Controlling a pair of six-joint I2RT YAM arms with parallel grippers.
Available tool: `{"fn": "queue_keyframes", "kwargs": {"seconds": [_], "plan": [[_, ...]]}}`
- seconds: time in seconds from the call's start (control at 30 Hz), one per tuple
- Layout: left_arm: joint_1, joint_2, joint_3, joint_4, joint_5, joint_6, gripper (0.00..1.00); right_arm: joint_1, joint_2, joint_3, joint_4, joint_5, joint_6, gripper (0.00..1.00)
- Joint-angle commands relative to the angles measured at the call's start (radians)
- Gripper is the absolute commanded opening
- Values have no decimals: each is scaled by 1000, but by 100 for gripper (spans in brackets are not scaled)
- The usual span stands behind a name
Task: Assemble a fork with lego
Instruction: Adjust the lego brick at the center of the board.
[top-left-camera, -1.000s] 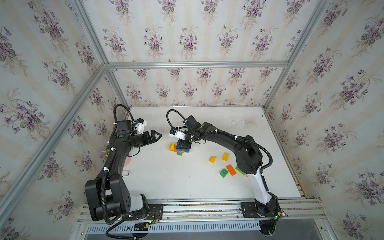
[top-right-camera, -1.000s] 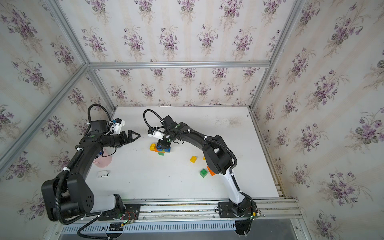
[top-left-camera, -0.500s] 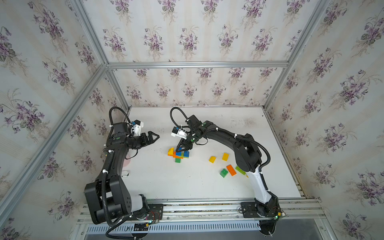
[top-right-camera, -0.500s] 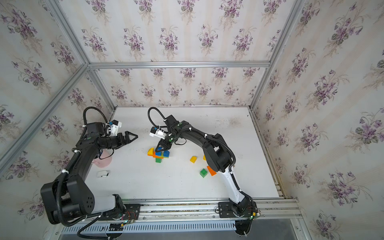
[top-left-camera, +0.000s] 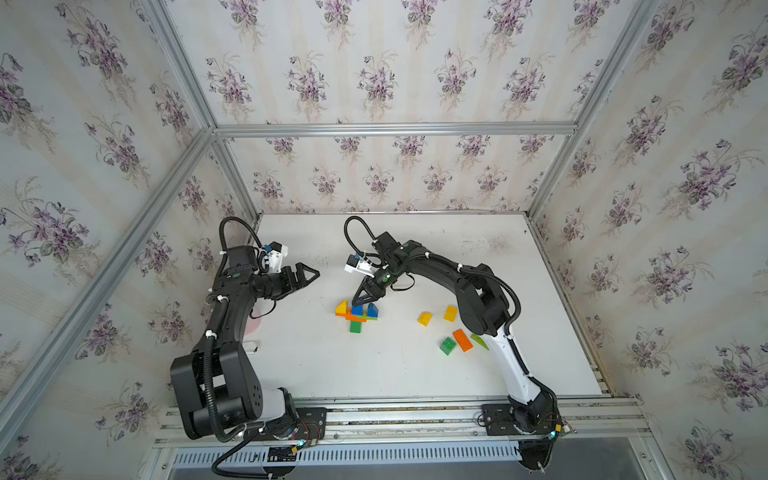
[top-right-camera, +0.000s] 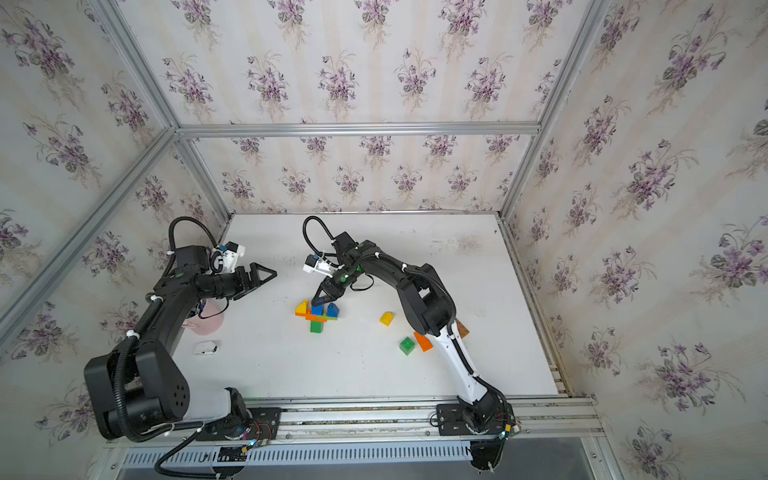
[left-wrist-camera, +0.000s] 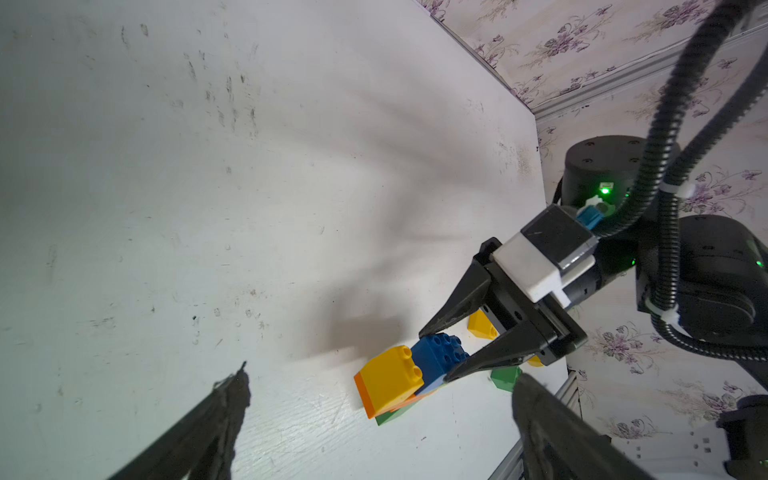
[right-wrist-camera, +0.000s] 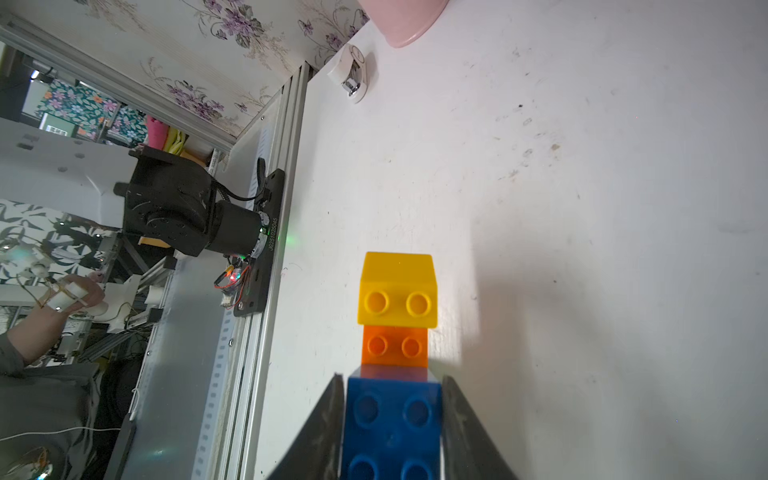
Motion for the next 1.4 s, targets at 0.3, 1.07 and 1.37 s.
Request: {"fn": "queue_keyframes", "kwargs": {"seconds": [0.3,1.07,1.37], "plan": [[0,71,44,-36,30,30,100,-42,143,120,-76,-66,-2,49],[-323,-244,-38,108,-299,-84,100,-56,-500,-586,550,585,327,73],[-333,-222,43,39,-127,-190,100,-56,-730,-806,607,703,384,75]]}}
